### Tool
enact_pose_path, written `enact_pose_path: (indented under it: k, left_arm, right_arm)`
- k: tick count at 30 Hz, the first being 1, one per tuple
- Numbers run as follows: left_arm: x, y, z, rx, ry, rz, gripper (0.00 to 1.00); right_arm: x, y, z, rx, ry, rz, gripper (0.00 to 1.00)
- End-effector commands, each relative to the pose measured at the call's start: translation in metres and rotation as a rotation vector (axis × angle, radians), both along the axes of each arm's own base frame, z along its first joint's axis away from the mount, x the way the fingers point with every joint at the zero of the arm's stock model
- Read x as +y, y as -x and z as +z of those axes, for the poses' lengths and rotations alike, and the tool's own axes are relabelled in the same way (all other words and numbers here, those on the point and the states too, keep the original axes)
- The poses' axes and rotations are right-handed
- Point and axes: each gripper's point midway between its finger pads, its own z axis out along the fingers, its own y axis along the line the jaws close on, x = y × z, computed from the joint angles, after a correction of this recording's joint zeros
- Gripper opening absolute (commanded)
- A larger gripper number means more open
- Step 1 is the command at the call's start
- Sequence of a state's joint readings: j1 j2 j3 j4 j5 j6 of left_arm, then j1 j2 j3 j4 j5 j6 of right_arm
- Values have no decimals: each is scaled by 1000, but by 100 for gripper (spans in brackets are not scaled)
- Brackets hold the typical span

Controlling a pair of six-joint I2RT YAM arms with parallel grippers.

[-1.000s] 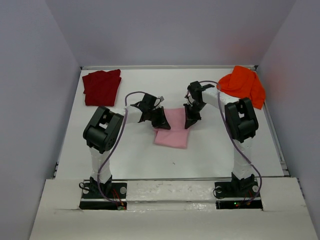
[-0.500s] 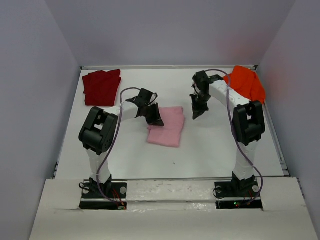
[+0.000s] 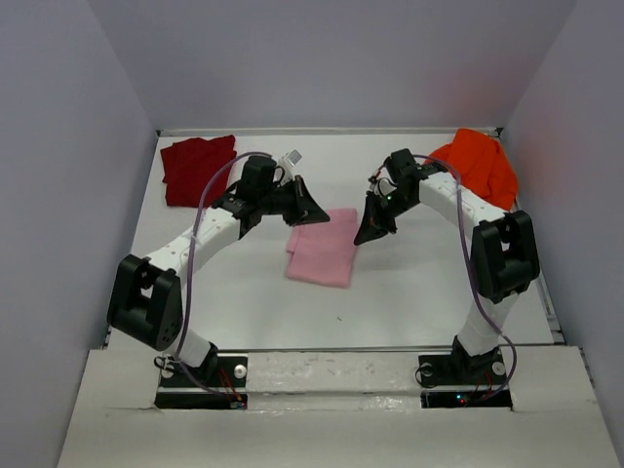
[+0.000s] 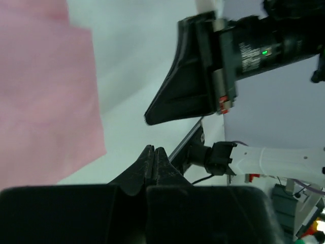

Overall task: Fold and stack the t-shirts
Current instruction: Smooth out wrinkles on the folded tshirt

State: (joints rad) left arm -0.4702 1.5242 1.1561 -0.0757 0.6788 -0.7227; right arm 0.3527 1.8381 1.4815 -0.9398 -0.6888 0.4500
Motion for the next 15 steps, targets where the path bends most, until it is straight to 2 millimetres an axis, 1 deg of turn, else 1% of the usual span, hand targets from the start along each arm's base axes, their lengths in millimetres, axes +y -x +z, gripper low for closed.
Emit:
enact_pose_path:
  k: [1, 2, 3, 4, 6, 8, 9, 11, 12, 14, 15]
  left_arm:
    - [2, 46, -32, 169, 108, -54, 0]
    - [3, 51, -34, 183, 137, -51, 0]
    - [1, 51, -29, 174, 183, -48, 0]
    - [4, 58, -39, 198, 178, -52, 0]
    - [7, 65, -53, 241, 140, -65, 0]
    - [11, 61, -62, 205, 79, -78, 0]
    - [16, 64, -72, 239, 32, -77, 0]
    - [17, 58, -73, 192, 1, -103, 0]
    - [19, 60, -74, 204, -8, -110, 0]
    - [20, 55, -61, 152, 9, -129, 0]
    - [20, 52, -52, 123, 18, -135, 0]
  right_arm:
    - [23, 9, 23, -4, -234, 10, 0]
    - [23, 11, 19, 6, -239, 9, 0]
    - [23, 12, 17, 14, -242, 6, 0]
    - [22, 14, 12, 22, -235, 3, 0]
    - [21, 14, 10, 22, -225, 0, 0]
    - [19, 16, 5, 29, -211, -7, 0]
    - [19, 17, 4, 31, -208, -11, 0]
    - [17, 18, 1, 34, -198, -16, 0]
    - [17, 19, 2, 33, -198, -19, 2]
    - [16, 20, 5, 23, -197, -23, 1]
    - [15, 21, 14, -7, -203, -24, 1]
